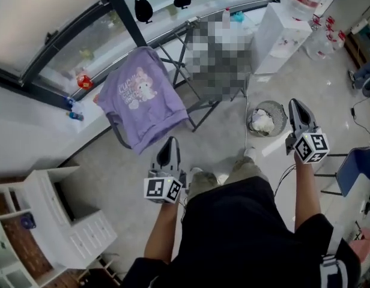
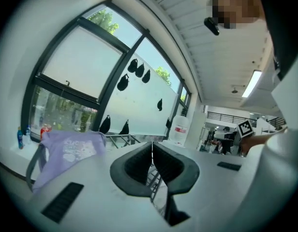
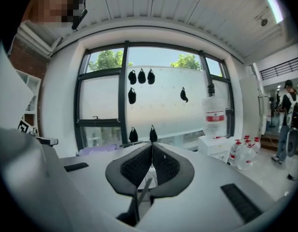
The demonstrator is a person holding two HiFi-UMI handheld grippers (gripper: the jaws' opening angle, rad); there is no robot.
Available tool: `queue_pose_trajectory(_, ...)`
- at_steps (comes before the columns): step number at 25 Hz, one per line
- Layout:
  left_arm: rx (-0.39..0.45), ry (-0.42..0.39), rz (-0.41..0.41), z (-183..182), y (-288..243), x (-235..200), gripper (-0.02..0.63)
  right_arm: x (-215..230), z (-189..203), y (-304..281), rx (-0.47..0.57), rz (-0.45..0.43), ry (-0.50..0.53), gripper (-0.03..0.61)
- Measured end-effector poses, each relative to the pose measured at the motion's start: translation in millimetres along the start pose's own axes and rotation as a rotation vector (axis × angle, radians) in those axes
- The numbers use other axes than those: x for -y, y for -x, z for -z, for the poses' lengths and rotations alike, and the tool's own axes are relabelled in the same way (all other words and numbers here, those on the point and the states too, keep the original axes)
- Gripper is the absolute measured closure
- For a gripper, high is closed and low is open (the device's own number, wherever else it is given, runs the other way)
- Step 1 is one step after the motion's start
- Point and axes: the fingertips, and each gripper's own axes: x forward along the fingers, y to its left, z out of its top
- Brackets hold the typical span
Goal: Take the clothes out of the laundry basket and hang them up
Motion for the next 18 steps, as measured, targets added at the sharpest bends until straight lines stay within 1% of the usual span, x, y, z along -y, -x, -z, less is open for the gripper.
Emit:
queue_pose_trajectory(2,-0.028,-0.012,0.052,10.1,-30.8,31.1,0.606,36.4,12.4,17.2,-0.016,0.046,-0.013,0.578)
queue_pose_trajectory(5,-0.076,-0.038,0.127,28.3,-81.9,83.9,0.606,95.9,37.0,47.5,-0.041,0.116,-0.065,0.578)
queue_pose_trajectory(9,-0.163,-0.061,0.229,68.2,-148.1,166.2,0.606,172.4,79.1,87.9,-0.089,0.175,-0.159,0.577)
queue_pose_trajectory(11,-0.213,-0.083,0.263,94.3,-178.8,208.4,0.606,210.4,99.8,103.3,-0.111,0.191,-0.207,0.577)
queue_pose_trajectory(14,-0.299,-0.114,0.283,137.0,-222.3,261.9,0.605,259.8,122.6,116.2,-0.125,0.188,-0.26,0.577)
queue_pose_trajectory(18,-0.403,-0.101,0.3,192.4,-270.6,320.3,0.604,314.0,141.6,122.5,-0.152,0.164,-0.284,0.578)
